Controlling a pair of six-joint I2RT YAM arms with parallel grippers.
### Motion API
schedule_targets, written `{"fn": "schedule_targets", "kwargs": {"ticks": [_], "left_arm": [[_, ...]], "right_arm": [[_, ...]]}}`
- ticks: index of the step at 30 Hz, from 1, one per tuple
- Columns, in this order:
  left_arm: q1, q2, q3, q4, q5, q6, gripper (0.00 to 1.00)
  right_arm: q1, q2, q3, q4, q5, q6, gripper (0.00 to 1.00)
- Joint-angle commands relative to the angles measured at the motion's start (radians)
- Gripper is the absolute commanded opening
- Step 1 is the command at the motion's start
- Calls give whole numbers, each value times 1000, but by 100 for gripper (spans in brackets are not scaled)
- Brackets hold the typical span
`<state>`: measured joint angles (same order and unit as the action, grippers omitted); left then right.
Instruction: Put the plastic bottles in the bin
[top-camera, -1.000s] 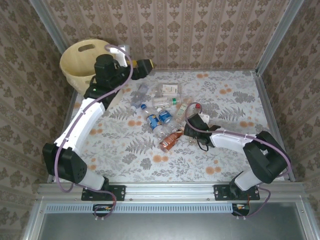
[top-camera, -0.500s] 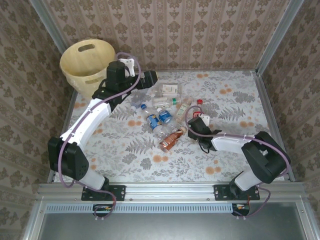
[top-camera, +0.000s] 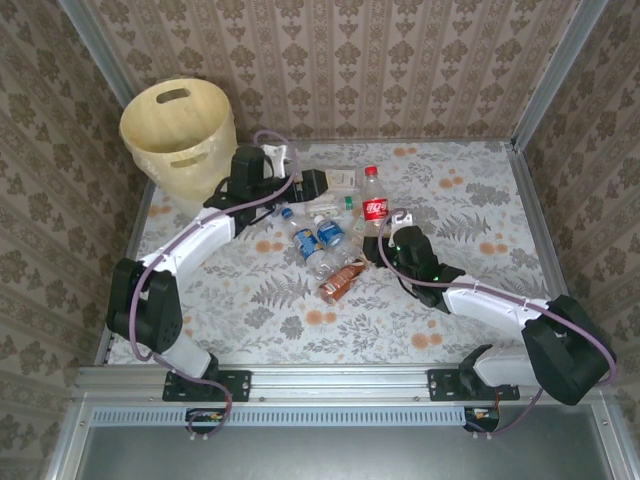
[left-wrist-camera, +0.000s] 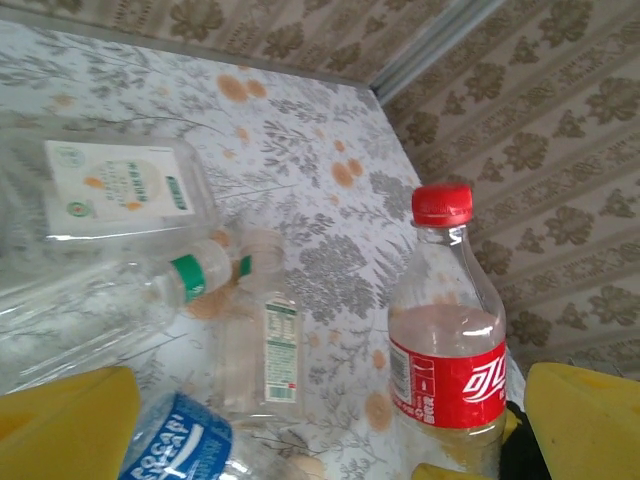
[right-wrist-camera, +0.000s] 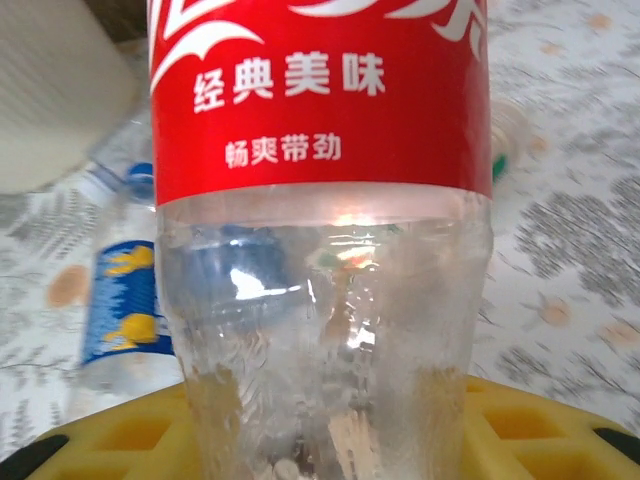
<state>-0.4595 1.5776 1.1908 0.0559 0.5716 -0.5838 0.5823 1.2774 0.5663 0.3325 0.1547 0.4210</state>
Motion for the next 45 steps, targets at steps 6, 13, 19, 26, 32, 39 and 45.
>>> {"fn": "schedule_targets", "kwargs": {"ticks": [6, 13, 19, 26, 32, 39, 45], "left_arm": [[-118, 37, -44, 152, 119, -13, 100], [-154, 92, -4, 197, 148, -58, 100], [-151, 164, 26, 254, 195, -132, 92], [-150, 183, 17, 305, 202, -179, 63], [-142, 145, 54, 115, 63, -86, 56], [-129, 116, 116, -68, -133, 15, 55], [-104, 80, 213, -235, -266, 145, 54]], "right_arm": [[13, -11, 6, 236, -210, -23, 42], [30, 10, 36, 264, -224, -54, 43], [48, 27, 42, 313, -252, -60, 44], [53, 49, 55, 332, -250, -57, 46], [51, 1, 33, 298, -259, -87, 75], [51, -132, -12, 202, -197, -160, 100], [50, -263, -87, 172, 63, -157, 100]]}}
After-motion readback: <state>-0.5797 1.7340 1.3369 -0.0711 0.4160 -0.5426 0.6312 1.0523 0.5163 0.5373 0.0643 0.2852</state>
